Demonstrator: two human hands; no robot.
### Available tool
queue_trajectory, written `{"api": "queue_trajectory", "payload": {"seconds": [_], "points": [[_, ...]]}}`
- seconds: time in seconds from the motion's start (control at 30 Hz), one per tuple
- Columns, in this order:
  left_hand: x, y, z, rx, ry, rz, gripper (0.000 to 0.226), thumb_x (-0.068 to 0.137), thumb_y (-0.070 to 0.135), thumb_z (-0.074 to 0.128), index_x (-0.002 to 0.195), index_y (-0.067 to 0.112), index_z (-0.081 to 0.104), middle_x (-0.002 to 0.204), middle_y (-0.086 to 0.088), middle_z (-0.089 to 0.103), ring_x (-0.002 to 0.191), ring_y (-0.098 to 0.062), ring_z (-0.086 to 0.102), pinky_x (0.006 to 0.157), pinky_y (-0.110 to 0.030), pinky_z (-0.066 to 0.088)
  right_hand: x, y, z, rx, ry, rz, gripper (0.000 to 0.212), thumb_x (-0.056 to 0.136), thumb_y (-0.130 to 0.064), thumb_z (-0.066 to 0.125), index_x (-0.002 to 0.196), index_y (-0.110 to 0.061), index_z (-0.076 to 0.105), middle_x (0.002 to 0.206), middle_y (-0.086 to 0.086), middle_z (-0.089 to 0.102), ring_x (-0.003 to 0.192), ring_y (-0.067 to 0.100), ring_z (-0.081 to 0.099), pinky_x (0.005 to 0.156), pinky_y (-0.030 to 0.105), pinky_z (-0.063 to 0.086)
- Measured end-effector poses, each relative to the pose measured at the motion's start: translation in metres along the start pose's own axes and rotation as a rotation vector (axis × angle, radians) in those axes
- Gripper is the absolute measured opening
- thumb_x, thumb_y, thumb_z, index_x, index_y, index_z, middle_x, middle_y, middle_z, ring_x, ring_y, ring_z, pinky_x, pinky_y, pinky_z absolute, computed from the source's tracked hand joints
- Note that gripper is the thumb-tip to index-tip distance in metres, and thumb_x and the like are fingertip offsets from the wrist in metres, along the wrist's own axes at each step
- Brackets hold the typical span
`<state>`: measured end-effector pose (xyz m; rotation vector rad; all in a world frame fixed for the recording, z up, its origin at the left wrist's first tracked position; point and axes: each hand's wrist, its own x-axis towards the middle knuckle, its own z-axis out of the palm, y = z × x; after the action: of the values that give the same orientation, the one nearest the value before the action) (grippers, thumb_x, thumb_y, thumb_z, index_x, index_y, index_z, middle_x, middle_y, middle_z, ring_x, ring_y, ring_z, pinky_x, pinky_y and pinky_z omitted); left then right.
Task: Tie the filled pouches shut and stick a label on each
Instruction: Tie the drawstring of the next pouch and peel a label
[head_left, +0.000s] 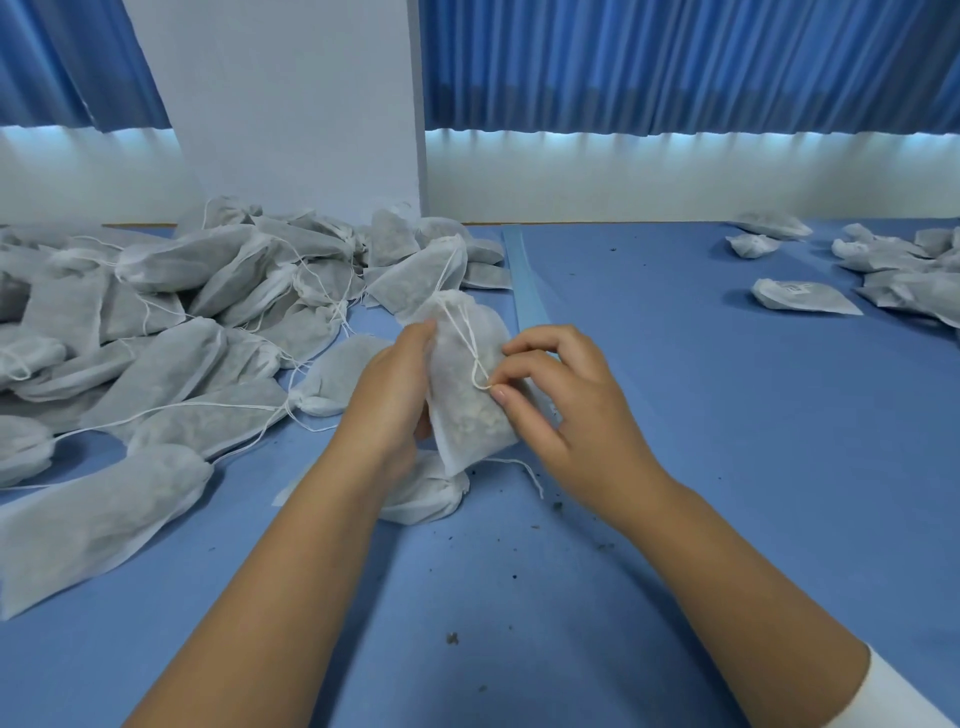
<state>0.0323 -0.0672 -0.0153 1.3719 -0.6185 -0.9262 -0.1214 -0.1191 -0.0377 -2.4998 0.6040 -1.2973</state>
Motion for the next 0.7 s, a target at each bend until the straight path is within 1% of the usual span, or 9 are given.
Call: {"api": "queue_trajectory", "payload": {"seconds": [0.07,0.1,0.17,0.23,0.3,0.4,0.53,0.6,0.7], "points": [[-0.002,0.003,-0.001,-0.046,-0.119,-0.011,0.049,0.081,0.041,0.056,0.115,0.008,0.068,0.114,-0.020,0.071,0.106,-0.033,0.069,0.095,-0.047,0.053,0.001,0.002,-0.002,-0.002,-0.023,0.031,0.009,0.093,-0.016,0.062,0.097,-0.013,0.069,0.110,-0.003,0.055,0.106,0.017,0.052,0.092,0.010,0.034],[-0.003,0.003,-0.001,-0.040,-0.164,-0.004,0.052,0.079,0.038,0.061,0.117,0.004,0.068,0.110,-0.021,0.072,0.103,-0.033,0.070,0.093,-0.043,0.054,0.001,0.003,-0.002,0.003,-0.035,0.046,0.010,0.093,-0.017,0.061,0.097,-0.013,0.069,0.111,-0.003,0.055,0.107,0.017,0.051,0.092,0.009,0.033],[-0.002,0.001,-0.001,0.037,-0.201,0.052,0.035,0.084,0.029,0.072,0.107,0.004,0.072,0.096,-0.012,0.075,0.091,-0.026,0.073,0.083,-0.036,0.058,0.002,0.004,-0.003,0.023,-0.052,0.071,0.011,0.093,-0.017,0.060,0.098,-0.013,0.069,0.112,-0.003,0.056,0.109,0.018,0.051,0.094,0.011,0.034],[-0.002,-0.003,0.000,0.110,-0.151,0.100,0.017,0.087,0.024,0.073,0.096,0.010,0.074,0.092,-0.008,0.077,0.088,-0.023,0.074,0.082,-0.037,0.058,0.003,0.007,-0.004,0.086,-0.049,0.113,0.012,0.093,-0.013,0.060,0.099,-0.015,0.070,0.114,-0.003,0.056,0.112,0.018,0.052,0.095,0.019,0.039],[0.002,-0.005,-0.002,0.132,-0.067,0.098,0.008,0.088,0.022,0.072,0.091,0.015,0.074,0.090,-0.006,0.078,0.088,-0.023,0.074,0.085,-0.040,0.056,0.005,0.010,-0.007,0.171,-0.016,0.222,0.019,0.095,-0.008,0.057,0.098,-0.021,0.070,0.112,-0.008,0.055,0.113,0.013,0.052,0.091,0.020,0.043],[0.008,-0.004,-0.007,0.136,0.003,0.072,0.005,0.087,0.024,0.071,0.087,0.019,0.071,0.079,0.002,0.076,0.080,-0.019,0.072,0.074,-0.034,0.055,0.007,0.024,-0.015,0.135,0.009,0.444,0.027,0.094,-0.010,0.055,0.098,-0.036,0.063,0.110,-0.014,0.050,0.107,0.005,0.051,0.082,0.015,0.041],[0.014,-0.005,-0.012,0.149,0.046,0.046,0.009,0.081,0.028,0.070,0.080,0.021,0.067,0.067,0.006,0.068,0.071,-0.018,0.065,0.058,-0.025,0.049,0.007,0.042,-0.018,0.115,-0.148,0.690,0.030,0.090,-0.024,0.065,0.116,-0.037,0.060,0.123,-0.004,0.053,0.108,0.009,0.054,0.090,0.024,0.042],[0.014,-0.005,-0.012,0.178,0.047,0.030,0.015,0.075,0.033,0.070,0.074,0.020,0.062,0.065,0.005,0.062,0.071,-0.019,0.059,0.063,-0.028,0.046,0.007,0.043,-0.014,0.194,-0.177,0.711,0.033,0.090,-0.022,0.066,0.119,-0.035,0.060,0.122,-0.005,0.059,0.106,0.008,0.058,0.089,0.024,0.048],[0.012,-0.004,-0.010,0.204,0.016,-0.016,0.032,0.059,0.041,0.064,0.081,0.019,0.060,0.080,-0.003,0.060,0.081,-0.025,0.060,0.076,-0.038,0.046,0.006,0.042,-0.011,0.209,-0.185,0.634,0.031,0.090,-0.017,0.065,0.117,-0.033,0.062,0.108,-0.007,0.066,0.094,-0.001,0.061,0.074,0.007,0.047]]}}
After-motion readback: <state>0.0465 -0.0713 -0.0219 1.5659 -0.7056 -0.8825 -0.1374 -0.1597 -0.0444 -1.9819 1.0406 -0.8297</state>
